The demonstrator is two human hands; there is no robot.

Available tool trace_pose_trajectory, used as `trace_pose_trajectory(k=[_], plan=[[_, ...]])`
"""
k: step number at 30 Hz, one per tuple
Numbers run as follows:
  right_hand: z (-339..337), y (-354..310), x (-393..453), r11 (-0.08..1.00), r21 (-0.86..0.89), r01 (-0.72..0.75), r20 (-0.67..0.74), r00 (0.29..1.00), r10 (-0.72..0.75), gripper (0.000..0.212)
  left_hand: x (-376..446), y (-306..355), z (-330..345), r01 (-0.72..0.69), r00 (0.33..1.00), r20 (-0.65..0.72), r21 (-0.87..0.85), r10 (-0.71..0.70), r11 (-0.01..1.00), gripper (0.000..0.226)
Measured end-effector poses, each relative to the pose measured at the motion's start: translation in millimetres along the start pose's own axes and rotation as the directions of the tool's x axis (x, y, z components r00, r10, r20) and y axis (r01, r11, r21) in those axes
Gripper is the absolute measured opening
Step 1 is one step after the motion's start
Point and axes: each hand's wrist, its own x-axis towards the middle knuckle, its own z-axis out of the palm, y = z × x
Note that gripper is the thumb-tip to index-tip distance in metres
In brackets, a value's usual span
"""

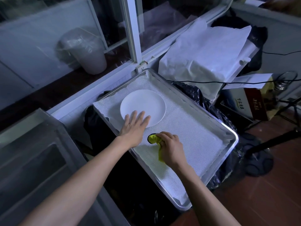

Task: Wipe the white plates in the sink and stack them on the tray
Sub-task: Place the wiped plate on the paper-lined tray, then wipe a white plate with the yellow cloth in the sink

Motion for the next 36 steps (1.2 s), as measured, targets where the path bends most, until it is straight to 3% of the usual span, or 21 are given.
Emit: trace_pose_trajectory(k=[4, 10, 17, 22, 29, 33, 36], plan=[[-2, 2, -4, 1.0, 0.002, -0.004, 0.002, 1.0, 0.004, 0.043, -3, -2, 4, -0.006, 1.0, -0.022, -0.001, 0.006, 1.0, 0.084], [1, -3, -7, 1.0, 0.009, 0.004, -0.017, 1.0, -0.004, 0.042, -28, -14, 6, -0.019, 0.998, -0.064, -0.046, 0.016, 0.999, 0.069], [14, -34, -15, 0.998, 0.002, 0.061, -0.075, 0.995, -0.061, 0.043, -92, -36, 13, -0.018, 0.982, -0.187, -0.245, -0.03, 0.969, 0.055], [30, -89, -32, 0.979, 0.018, 0.202, -0.084, 0.976, -0.2, 0.039, -166, -70, 36, 0.138, 0.985, -0.057, -0.296, -0.161, 0.945, 0.048], [104, -189, -74, 0.903, -0.017, 0.43, 0.092, 0.9, -0.426, 0.047, -299, -133, 79, 0.333, 0.941, 0.066, -0.361, -0.333, 0.871, 0.046], [162, -244, -116, 0.87, 0.04, 0.491, 0.196, 0.85, -0.489, 0.042, -375, -163, 116, 0.51, 0.855, 0.14, -0.402, -0.499, 0.761, 0.046], [211, -281, -144, 0.831, 0.064, 0.553, 0.334, 0.773, -0.54, 0.042, -437, -185, 148, 0.559, 0.816, 0.138, -0.432, -0.561, 0.708, 0.047]])
